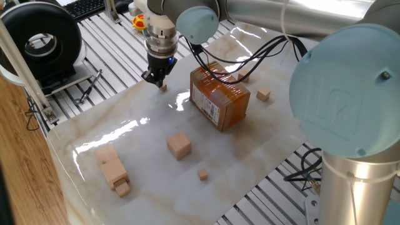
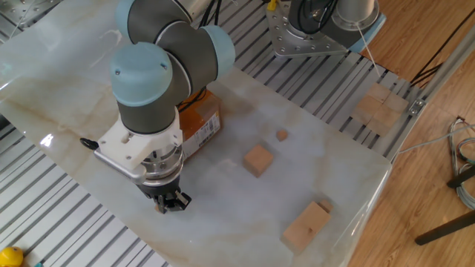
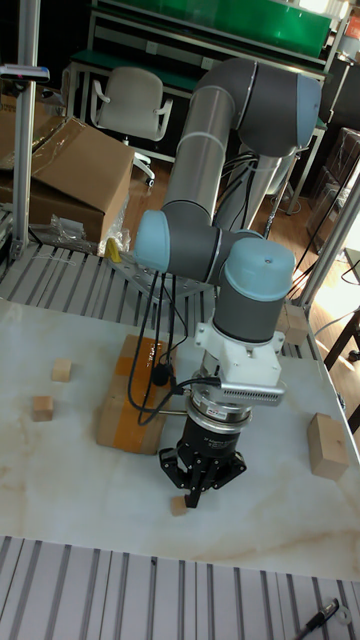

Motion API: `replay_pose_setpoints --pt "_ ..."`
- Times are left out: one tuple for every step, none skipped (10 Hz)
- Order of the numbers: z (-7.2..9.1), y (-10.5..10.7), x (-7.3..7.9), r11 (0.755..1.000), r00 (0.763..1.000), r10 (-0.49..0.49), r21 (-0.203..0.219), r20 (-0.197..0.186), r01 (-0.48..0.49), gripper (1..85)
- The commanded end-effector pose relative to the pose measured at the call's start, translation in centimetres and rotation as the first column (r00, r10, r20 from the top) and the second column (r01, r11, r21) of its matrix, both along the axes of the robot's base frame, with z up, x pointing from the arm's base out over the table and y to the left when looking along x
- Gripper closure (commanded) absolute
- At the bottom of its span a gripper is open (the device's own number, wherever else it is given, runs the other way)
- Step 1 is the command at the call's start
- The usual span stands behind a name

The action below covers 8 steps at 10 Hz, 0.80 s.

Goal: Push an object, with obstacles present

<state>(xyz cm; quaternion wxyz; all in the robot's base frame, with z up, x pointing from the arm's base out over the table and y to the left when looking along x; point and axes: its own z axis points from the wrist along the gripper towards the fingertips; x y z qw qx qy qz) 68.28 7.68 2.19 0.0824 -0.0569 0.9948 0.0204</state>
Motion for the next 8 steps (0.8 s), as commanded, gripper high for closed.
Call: replay_pose_setpoints --pt "0.1 0.5 0.0 0.999 1.000 -0.018 0.027 -0.004 0.018 84.3" --pt "0.1 0.4 0.0 0.999 1.000 -0.022 0.026 -0.003 0.022 84.3" --pt "0.0 0.5 0.2 0.999 1.000 -0.024 0.025 0.005 0.024 84.3" --pt "-0.2 0.9 0.3 0.999 1.000 -0.025 0.033 0.008 0.024 84.3" --pt "-0.5 1.4 0.3 0.999 1.000 -0.028 0.041 0.012 0.027 84.3" --pt "-0.8 1.5 0.3 0.999 0.999 -0.034 0.030 0.017 0.034 84.3" --pt "-0.8 1.4 0.3 0.999 0.999 -0.033 0.028 0.015 0.032 84.3" --pt "-0.8 1.1 0.3 0.999 1.000 -0.025 0.027 0.016 0.025 84.3"
